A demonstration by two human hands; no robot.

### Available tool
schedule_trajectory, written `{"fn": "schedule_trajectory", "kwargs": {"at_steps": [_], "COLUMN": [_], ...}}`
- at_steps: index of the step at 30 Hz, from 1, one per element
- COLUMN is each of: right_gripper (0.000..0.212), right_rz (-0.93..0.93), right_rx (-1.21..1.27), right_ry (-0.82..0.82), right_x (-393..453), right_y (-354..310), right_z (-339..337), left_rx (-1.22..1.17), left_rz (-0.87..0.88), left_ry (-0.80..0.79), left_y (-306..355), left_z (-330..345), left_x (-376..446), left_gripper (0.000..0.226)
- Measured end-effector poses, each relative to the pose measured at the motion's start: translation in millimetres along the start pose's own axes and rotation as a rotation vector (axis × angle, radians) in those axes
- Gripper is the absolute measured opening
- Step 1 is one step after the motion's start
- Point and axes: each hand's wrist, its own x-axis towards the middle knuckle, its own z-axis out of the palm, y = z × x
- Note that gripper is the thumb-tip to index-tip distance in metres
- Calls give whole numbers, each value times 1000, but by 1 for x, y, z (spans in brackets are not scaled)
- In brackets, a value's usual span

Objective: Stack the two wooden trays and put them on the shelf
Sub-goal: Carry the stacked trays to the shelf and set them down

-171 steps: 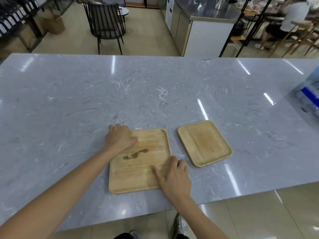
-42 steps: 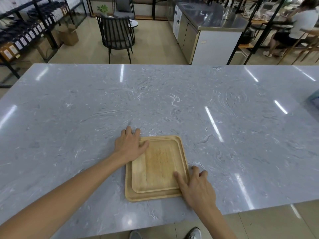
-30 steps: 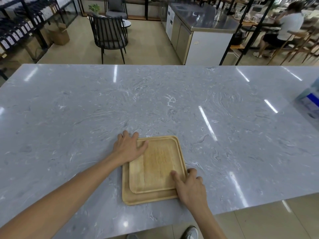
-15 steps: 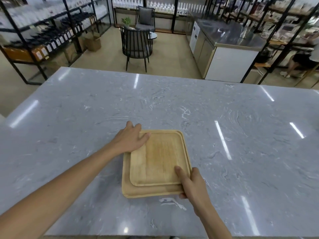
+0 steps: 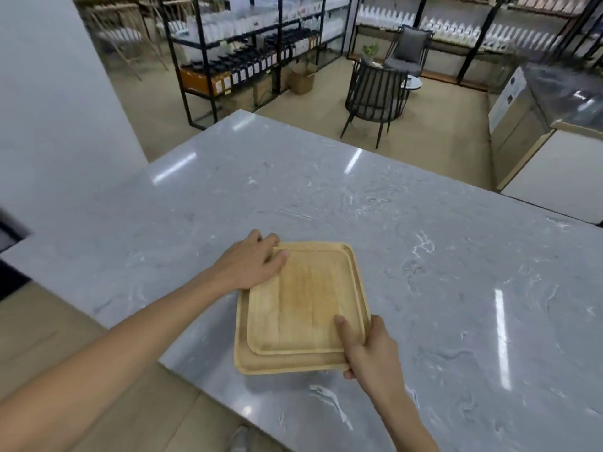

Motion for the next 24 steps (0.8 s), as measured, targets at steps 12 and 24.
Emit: {"fn": "schedule_trajectory", "kwargs": {"at_steps": [12,24], "right_gripper": [47,47], "right_rz": [-195,-397], "right_rx": [-190,-249], "right_ry": [-368,-608], "right_x": [-1,-56], "right_y": [-25,-104], "right_z": [89,247], "left_rx": [-95,-206], "left_rz": [-390,-625], "left_ry": [97,285], "left_y": [-100,-245], "left_z": [-4,-56], "left_x": [-130,-264], "left_gripper": [53,49]}}
